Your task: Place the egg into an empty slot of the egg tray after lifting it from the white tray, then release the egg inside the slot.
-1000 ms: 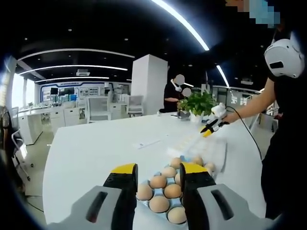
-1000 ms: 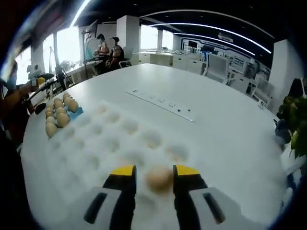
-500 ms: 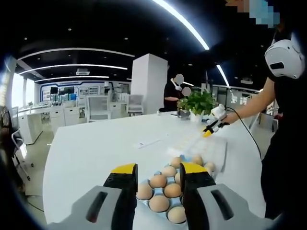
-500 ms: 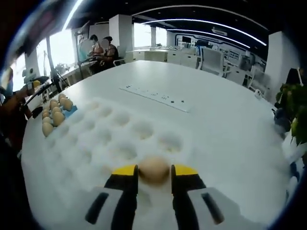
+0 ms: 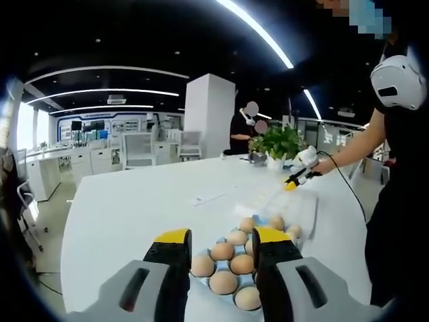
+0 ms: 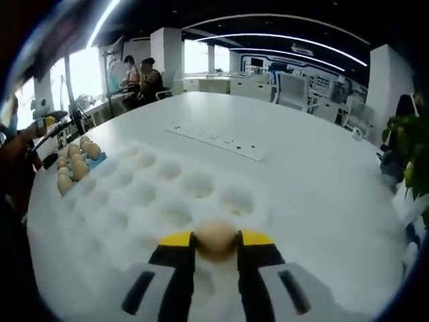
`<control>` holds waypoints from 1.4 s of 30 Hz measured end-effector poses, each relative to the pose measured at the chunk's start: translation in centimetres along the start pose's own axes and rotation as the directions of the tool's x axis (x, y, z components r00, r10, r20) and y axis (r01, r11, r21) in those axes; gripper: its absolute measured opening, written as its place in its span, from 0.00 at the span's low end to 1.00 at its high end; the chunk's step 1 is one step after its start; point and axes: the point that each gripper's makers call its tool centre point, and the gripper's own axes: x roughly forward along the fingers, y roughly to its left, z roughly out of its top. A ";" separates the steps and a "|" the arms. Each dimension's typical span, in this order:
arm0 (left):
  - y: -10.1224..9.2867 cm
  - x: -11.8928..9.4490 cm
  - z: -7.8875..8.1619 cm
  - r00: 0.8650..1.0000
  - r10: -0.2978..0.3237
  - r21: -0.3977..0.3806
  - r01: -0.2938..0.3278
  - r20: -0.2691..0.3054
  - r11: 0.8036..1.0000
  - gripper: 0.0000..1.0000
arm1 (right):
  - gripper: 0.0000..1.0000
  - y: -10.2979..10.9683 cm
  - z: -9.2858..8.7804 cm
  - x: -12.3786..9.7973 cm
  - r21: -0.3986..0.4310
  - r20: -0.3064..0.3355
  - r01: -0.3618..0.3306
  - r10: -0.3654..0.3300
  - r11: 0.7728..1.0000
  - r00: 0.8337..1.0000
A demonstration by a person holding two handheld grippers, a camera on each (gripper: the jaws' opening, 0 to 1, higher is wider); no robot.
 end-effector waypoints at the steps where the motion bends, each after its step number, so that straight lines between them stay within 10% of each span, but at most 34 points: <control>1: 0.0 0.0 0.0 1.000 -0.002 0.000 0.002 0.000 1.000 0.36 | 0.23 0.1 0.0 0.0 0.014 -0.001 -0.004 0.004 1.000 1.000; 16: 0.0 0.3 -0.2 1.000 0.003 -0.011 -0.003 -0.002 1.000 0.42 | 0.24 1.8 4.0 -1.8 -0.004 0.109 -0.036 0.036 0.999 0.993; 32: -0.1 0.5 -0.3 1.000 0.001 -0.021 -0.001 0.003 1.000 0.50 | 0.24 13.7 10.5 0.4 -0.180 0.199 -0.288 0.321 0.941 0.926; 42: 0.0 0.2 0.2 1.000 0.007 -0.011 -0.007 0.022 1.000 0.53 | 0.24 18.8 10.8 2.7 -0.252 0.149 -0.393 0.437 0.884 0.887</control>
